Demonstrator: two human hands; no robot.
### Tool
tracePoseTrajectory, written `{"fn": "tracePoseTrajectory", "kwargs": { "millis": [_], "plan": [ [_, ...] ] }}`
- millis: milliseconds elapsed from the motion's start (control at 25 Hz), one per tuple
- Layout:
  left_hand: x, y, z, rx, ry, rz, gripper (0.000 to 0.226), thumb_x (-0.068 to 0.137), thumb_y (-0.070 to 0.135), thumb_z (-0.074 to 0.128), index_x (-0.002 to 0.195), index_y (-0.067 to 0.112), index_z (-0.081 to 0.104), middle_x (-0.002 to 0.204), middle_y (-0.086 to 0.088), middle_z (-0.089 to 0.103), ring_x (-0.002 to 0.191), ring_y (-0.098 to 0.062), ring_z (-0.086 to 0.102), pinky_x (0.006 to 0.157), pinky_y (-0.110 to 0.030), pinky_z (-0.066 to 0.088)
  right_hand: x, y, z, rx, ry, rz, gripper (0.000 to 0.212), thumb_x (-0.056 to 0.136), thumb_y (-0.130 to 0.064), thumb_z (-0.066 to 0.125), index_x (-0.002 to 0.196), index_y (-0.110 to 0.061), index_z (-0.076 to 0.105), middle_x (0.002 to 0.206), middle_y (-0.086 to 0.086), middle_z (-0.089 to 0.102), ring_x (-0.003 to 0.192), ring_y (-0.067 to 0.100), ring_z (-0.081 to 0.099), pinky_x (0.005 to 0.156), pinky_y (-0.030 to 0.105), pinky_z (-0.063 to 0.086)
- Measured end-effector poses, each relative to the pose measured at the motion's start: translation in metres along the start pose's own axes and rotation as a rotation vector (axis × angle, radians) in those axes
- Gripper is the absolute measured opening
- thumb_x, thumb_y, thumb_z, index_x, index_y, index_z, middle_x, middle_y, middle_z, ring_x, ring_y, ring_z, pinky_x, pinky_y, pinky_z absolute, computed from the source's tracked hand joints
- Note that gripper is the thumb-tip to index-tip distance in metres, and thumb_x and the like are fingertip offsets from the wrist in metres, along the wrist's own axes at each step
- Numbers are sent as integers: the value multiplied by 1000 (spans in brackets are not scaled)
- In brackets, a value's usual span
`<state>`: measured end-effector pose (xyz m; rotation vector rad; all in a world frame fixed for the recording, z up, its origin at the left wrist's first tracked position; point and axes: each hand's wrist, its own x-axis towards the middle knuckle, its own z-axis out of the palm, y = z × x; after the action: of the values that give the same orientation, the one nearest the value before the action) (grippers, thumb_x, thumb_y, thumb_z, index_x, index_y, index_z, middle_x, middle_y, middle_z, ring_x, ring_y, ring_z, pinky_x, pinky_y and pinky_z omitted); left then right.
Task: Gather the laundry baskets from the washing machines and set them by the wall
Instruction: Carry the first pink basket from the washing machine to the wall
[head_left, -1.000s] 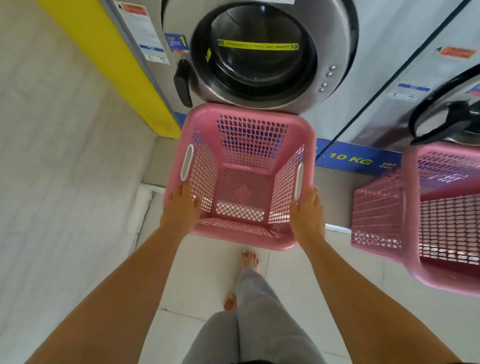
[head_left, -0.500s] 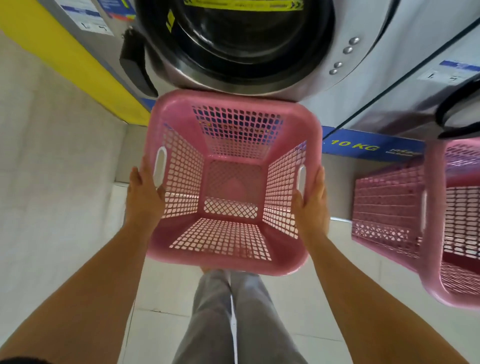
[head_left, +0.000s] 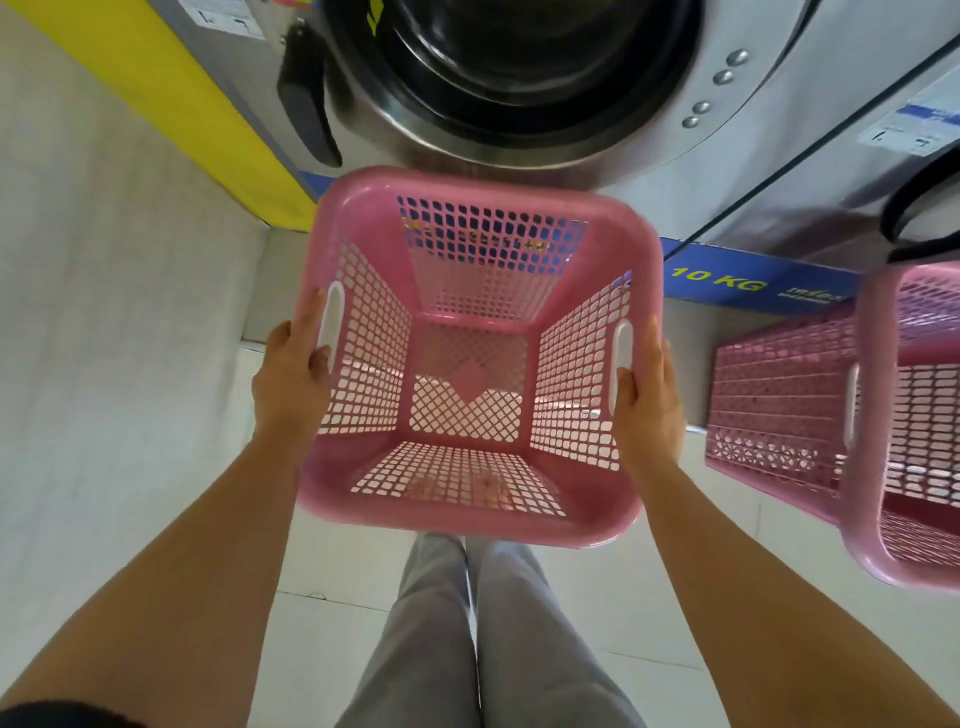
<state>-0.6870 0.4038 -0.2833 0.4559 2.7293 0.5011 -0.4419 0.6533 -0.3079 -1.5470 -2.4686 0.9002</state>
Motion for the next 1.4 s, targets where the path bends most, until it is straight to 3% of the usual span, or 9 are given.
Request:
{"fn": "tracePoseTrajectory", "kwargs": {
  "millis": [240,360,600,800,1000,1160,1280,1400],
  "plan": [
    [-54,-24,-35,-140,69,-138,67,93,13,51,143,53,31,129,0,58,111,-26,61,91,-37,46,-31,-23,-19,14,-45,-94,68,96,-17,43,150,-47,12,145,8,45,112,37,58,74,41,47],
    [-85,-45,-51,-180,116,-224,67,92,14,51,142,53,32,132,2,58,113,-27,60,95,-39,47,-47,-41,-23,-12,-74,-182,68,97,-16,44,150,-44,13,142,8,48,104,38,60,72,38,44],
    [-146,-98,-68,-226,203,-367,64,93,14,50,144,49,32,136,-2,56,114,-31,59,92,-42,48,-81,-87,-15,-67,-168,-278,64,99,-19,42,152,-40,14,150,6,40,114,38,57,84,45,47],
    [-230,-173,-78,-276,272,-506,68,90,13,52,143,51,32,131,-3,57,111,-32,59,90,-43,48,-143,-121,18,-60,-228,-417,60,99,-22,44,151,-40,21,136,11,50,108,36,59,84,42,47],
    [-336,-255,-73,-351,379,-721,65,89,12,54,143,46,38,130,-4,59,112,-31,59,86,-38,46,-225,-143,70,-117,-351,-607,60,98,-21,46,151,-40,24,141,7,49,110,37,59,82,42,49],
    [-414,-306,-52,-393,434,-883,63,89,15,51,140,50,38,129,-7,59,108,-31,60,78,-37,47,-285,-154,110,-169,-456,-740,61,99,-24,44,151,-44,18,140,2,50,112,29,60,79,35,46],
    [-466,-339,-28,-456,460,-963,64,89,15,48,140,51,36,127,-7,59,109,-31,61,82,-40,50,-326,-157,145,-230,-527,-882,60,102,-26,40,152,-42,12,138,2,53,108,22,61,72,25,39],
    [-508,-366,0,-467,469,-1075,65,91,14,47,141,53,33,123,-10,57,102,-32,60,78,-38,48,-358,-152,184,-266,-580,-989,60,102,-30,38,151,-45,7,132,2,56,99,18,64,68,24,46]
  ]
}}
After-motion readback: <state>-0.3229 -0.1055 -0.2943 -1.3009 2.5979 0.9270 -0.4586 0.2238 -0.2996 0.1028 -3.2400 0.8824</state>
